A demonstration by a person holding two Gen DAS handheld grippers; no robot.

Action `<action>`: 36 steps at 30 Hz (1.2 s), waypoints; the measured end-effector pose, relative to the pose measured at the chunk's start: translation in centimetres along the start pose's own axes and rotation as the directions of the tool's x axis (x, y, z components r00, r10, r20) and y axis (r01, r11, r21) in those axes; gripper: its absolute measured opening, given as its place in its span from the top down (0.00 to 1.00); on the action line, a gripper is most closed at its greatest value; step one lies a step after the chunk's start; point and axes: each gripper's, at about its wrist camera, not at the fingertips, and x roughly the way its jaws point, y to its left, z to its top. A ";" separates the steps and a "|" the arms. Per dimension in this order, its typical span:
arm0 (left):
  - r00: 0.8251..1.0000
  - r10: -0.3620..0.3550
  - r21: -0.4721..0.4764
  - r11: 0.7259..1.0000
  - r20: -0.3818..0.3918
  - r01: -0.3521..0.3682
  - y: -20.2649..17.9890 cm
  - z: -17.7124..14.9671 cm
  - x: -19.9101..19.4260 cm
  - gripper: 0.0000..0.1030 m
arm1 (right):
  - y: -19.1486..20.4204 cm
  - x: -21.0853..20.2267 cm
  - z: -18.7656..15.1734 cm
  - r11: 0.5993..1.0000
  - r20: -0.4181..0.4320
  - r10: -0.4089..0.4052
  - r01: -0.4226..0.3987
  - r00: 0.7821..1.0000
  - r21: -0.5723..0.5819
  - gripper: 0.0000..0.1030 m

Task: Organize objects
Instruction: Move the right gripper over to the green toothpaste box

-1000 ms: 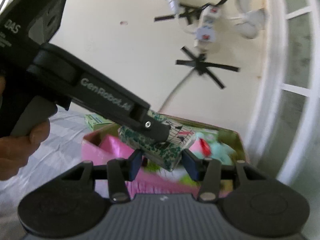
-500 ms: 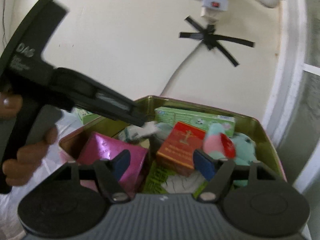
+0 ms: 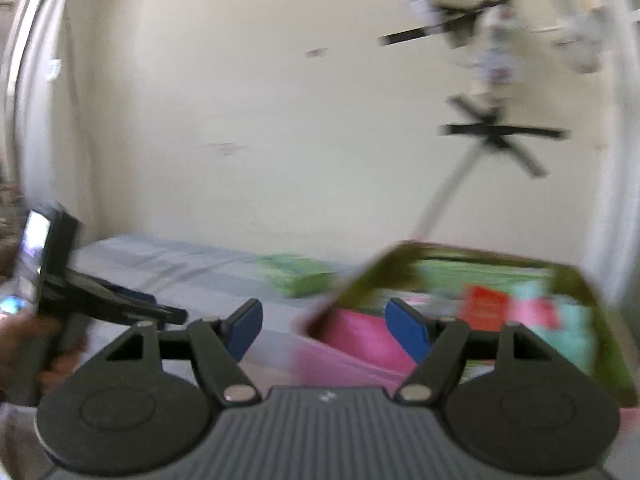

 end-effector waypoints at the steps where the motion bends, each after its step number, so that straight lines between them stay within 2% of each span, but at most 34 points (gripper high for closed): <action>1: 0.999 0.045 -0.008 0.999 -0.001 -0.045 1.2 -0.1 0.5 0.44 | 1.0 1.3 0.5 0.999 -0.018 0.037 -0.036 0.999 0.023 0.32; 4: 0.988 0.154 -0.017 0.988 0.024 -0.154 4.3 0.0 1.8 0.44 | 4.0 6.0 2.1 0.991 -0.075 0.092 -0.084 0.993 0.103 0.29; 6: 0.984 0.177 -0.037 0.984 0.030 -0.176 5.8 0.0 2.4 0.44 | 5.7 9.2 2.8 0.986 -0.094 0.085 -0.070 0.992 0.150 0.17; 8: 0.989 0.149 -0.072 0.986 0.016 -0.147 6.9 -0.2 3.0 0.44 | 7.1 12.6 3.4 0.987 -0.106 0.054 -0.037 0.993 0.155 0.15; 11: 0.996 0.088 -0.121 0.989 0.015 -0.085 7.7 -0.2 3.1 0.44 | 8.5 17.7 4.5 0.997 -0.119 -0.035 0.043 0.992 0.068 0.04; 14: 0.999 0.047 -0.127 0.991 0.000 -0.047 8.0 -0.2 3.3 0.44 | 8.5 22.3 5.7 0.992 -0.135 -0.118 0.122 0.984 0.021 0.03; 16: 1.000 0.029 -0.134 0.991 -0.002 -0.029 8.2 0.0 3.5 0.44 | 7.7 25.4 6.8 0.987 -0.182 -0.149 0.159 0.972 0.039 0.03; 19: 1.000 0.022 -0.134 0.991 -0.003 -0.022 8.3 0.0 3.5 0.42 | 5.3 29.6 7.5 0.964 -0.278 -0.188 0.231 0.942 0.131 0.03; 21: 1.000 0.023 -0.129 0.991 -0.003 -0.023 8.5 0.0 3.6 0.41 | 3.8 31.3 7.1 0.933 -0.331 -0.217 0.295 0.918 0.205 0.04; 24: 1.000 0.021 -0.128 0.992 -0.005 -0.022 8.6 0.0 4.1 0.40 | 1.9 33.2 6.6 0.897 -0.372 -0.229 0.344 0.899 0.279 0.05; 27: 1.000 0.020 -0.131 0.991 -0.005 -0.021 8.3 -0.4 3.5 0.39 | 1.4 34.3 5.9 0.891 -0.396 -0.225 0.352 0.890 0.287 0.05; 31: 1.000 0.015 -0.139 0.990 -0.004 -0.016 8.7 -0.7 2.8 0.37 | 2.1 35.0 5.5 0.913 -0.391 -0.207 0.321 0.897 0.251 0.05; 36: 1.000 0.011 -0.153 0.988 -0.004 -0.012 8.8 -0.8 2.8 0.35 | 3.3 34.9 5.2 0.940 -0.397 -0.114 0.228 0.911 0.252 0.05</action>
